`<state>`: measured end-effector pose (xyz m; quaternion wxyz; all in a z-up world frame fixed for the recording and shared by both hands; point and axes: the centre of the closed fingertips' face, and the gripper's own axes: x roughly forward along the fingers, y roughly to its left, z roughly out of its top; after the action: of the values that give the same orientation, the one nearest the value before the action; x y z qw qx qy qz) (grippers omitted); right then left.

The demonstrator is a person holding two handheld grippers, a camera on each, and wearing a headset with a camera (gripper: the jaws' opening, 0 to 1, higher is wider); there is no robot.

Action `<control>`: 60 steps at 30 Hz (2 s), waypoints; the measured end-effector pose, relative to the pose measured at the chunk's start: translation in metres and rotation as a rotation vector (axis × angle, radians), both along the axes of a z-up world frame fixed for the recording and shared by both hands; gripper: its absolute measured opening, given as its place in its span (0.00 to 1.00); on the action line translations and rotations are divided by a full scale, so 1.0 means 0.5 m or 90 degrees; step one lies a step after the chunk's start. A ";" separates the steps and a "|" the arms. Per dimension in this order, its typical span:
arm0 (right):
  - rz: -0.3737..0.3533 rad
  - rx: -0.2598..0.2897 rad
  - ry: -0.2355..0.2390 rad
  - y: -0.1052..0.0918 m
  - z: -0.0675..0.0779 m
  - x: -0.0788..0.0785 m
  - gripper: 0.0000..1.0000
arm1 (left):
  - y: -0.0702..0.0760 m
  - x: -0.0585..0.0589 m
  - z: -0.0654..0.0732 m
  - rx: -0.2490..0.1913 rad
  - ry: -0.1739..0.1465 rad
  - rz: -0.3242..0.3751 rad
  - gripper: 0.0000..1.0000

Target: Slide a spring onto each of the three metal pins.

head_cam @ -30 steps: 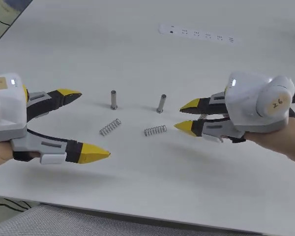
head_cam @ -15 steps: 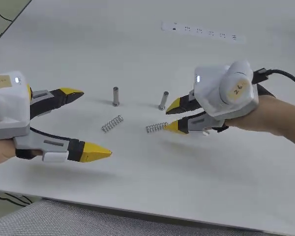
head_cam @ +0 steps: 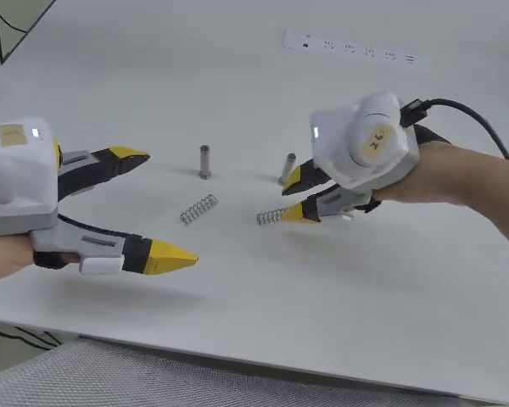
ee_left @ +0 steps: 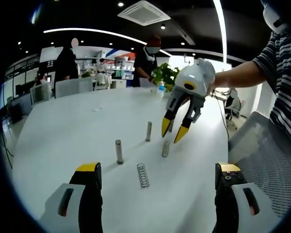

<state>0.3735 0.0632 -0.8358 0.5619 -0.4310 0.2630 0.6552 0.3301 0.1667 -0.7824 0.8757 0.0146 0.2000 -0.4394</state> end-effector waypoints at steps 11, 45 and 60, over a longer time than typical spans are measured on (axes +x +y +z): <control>0.008 -0.030 0.013 0.000 -0.033 0.001 0.20 | 0.002 -0.001 -0.002 0.001 0.003 0.001 0.96; -0.040 0.027 0.012 -0.016 0.003 -0.032 0.13 | -0.045 0.001 0.008 -0.002 0.000 -0.047 0.93; -0.053 0.070 0.006 -0.013 0.062 -0.053 0.13 | -0.123 -0.005 0.011 0.008 -0.001 -0.134 0.83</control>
<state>0.3471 0.0566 -0.8047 0.6103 -0.3852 0.2466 0.6467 0.3276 0.1053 -0.7768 0.8249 0.0414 0.1996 -0.5273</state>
